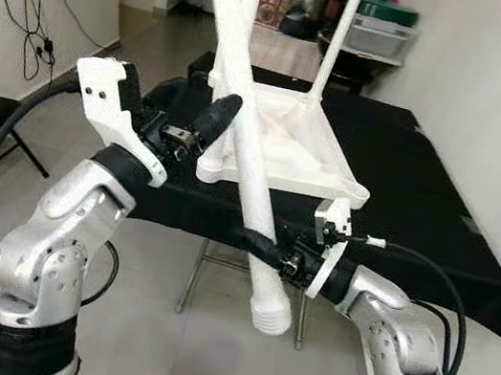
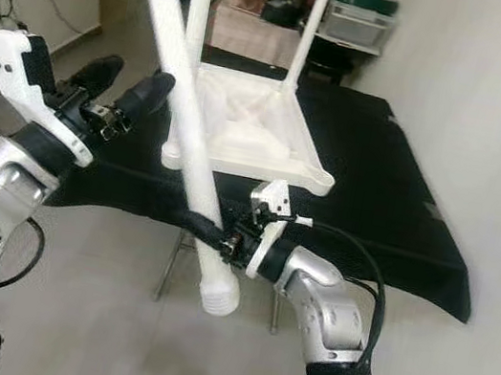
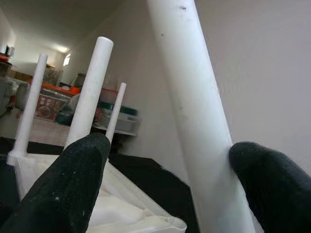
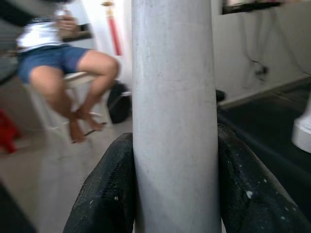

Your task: Building children table

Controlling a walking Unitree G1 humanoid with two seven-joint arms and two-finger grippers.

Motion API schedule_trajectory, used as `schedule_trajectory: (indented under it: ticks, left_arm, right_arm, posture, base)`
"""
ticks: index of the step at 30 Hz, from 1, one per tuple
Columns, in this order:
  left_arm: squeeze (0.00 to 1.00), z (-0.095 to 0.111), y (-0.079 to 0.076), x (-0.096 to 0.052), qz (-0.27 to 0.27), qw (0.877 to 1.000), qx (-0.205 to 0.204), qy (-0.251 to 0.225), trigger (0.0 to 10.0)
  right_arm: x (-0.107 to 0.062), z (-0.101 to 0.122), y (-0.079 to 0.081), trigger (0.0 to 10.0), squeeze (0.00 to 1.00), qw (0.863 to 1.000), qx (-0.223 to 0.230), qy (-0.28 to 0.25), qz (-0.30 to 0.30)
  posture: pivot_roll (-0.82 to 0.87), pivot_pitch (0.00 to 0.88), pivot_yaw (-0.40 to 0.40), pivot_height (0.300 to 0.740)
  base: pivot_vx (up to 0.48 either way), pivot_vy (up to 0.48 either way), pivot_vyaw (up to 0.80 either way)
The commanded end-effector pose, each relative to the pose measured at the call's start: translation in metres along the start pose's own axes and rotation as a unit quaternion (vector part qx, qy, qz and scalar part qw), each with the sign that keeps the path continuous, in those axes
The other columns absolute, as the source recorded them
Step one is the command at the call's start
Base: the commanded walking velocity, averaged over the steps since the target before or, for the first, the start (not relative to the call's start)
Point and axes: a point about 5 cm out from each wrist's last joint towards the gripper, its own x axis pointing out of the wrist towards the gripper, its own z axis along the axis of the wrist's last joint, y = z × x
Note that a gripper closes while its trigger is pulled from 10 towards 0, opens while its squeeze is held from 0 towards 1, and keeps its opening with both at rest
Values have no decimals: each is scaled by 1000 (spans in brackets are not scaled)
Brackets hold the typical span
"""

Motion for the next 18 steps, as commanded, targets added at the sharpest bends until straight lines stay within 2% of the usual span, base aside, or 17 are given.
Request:
schedule_trajectory:
  ticks: [1,3,4,5,7,9,14,15,16,17,18]
  left_arm:
    - [0,-1,1,4,-14,1000,-16,6,10000]
    - [0,-1,2,6,-15,1000,-20,5,10000]
    - [204,-2,4,7,-19,999,-34,6,10000]
    - [1000,-4,4,8,-23,999,-44,7,10000]
    - [1000,-4,4,8,-23,999,-44,7,10000]
    - [1000,-8,6,12,-31,997,-69,18,10000]
    - [1000,-9,8,16,-38,995,-92,28,10000]
    - [698,-7,9,18,-42,994,-101,28,10000]
    - [59,-6,10,19,-45,992,-111,28,10000]
    - [59,-5,10,20,-47,992,-117,28,10000]
    - [0,-4,10,21,-54,990,-128,27,10000]
  right_arm:
    - [-2,3,2,10000,0,1000,-1,-5,10]
    - [-2,4,3,10000,0,1000,-1,-5,11]
    - [-1,4,3,10000,0,1000,-3,-5,14]
    - [-1,4,4,10000,0,1000,-6,-4,17]
    - [-1,4,4,10000,0,1000,-6,-4,17]
    - [-1,4,10,10000,0,999,-20,12,42]
    - [0,4,15,10000,0,997,-37,27,68]
    - [0,4,16,10000,0,996,-43,30,73]
    - [1,5,17,10000,0,995,-48,35,78]
    - [1,5,17,10000,0,995,-51,37,80]
    - [1,5,17,10000,0,994,-58,41,80]
  posture:
    - [-126,0,-98,740]
    - [-126,0,-98,740]
    - [-130,0,-95,740]
    - [-130,0,-95,740]
    - [-130,0,-95,740]
    - [-132,0,-94,740]
    - [-130,0,-93,740]
    - [-130,0,-93,740]
    - [-130,0,-93,740]
    - [-130,0,-93,740]
    - [-129,0,-91,740]
  base:
    - [0,0,0]
    - [0,0,0]
    - [0,0,0]
    - [0,0,0]
    - [0,0,0]
    - [0,0,0]
    - [0,0,0]
    - [0,0,0]
    - [0,0,0]
    - [0,0,0]
    - [0,0,0]
